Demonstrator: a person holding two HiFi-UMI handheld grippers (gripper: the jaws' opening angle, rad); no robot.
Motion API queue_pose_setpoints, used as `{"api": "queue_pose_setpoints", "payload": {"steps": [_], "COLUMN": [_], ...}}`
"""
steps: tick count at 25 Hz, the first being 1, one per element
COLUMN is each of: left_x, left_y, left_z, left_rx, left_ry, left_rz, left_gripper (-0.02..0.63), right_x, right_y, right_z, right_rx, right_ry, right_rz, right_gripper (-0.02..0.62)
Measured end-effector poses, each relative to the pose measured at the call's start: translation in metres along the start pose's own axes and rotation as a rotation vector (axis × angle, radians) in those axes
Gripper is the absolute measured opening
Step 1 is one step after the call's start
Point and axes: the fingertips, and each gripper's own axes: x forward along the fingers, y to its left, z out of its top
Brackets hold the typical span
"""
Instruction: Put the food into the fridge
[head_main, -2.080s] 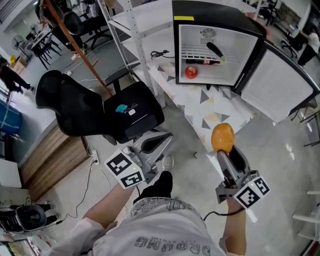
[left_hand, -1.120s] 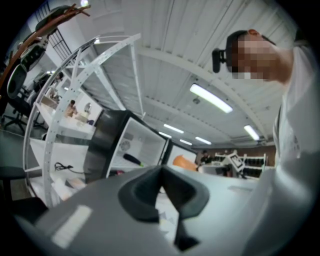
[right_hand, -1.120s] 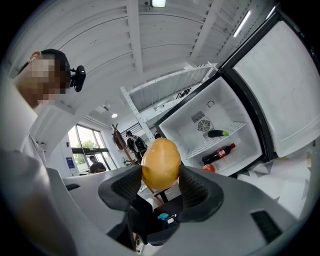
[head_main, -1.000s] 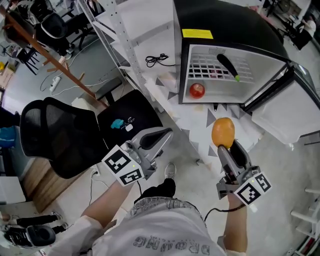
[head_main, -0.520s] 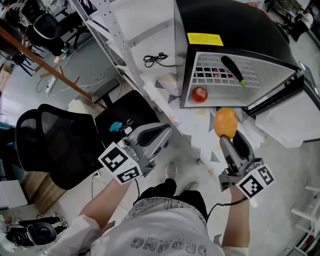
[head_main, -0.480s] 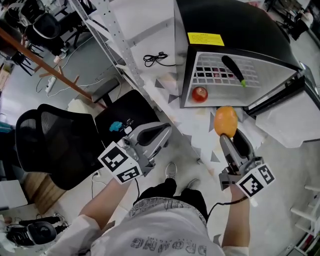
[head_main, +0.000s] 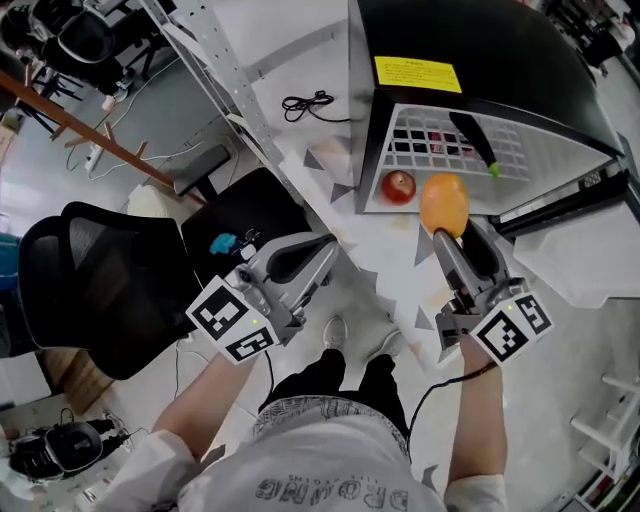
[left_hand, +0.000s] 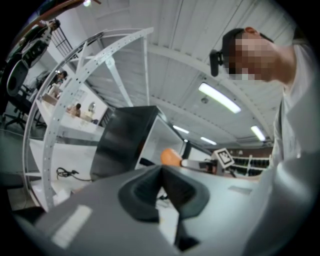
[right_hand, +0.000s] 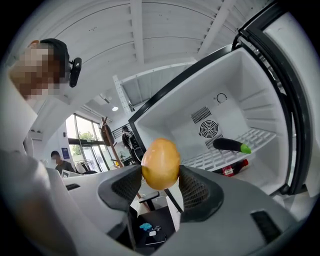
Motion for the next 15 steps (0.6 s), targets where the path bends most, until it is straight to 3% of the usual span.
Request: {"api": "queue_pose_setpoints", "payload": {"steps": [15], "left_x": [0.026], "left_y": [0.019], "left_z": [-0.013], "left_rx": [-0.047], "left_ry": [-0.054], "left_rz": [0.146], "left_gripper": [0.006], "right_x": [0.081], "right_y": [-0.055], "right_z": [0.025], "right_rx": [-0.119], "right_ry": [0.099], "right_rz": [0.081], "right_gripper": [0.232]}}
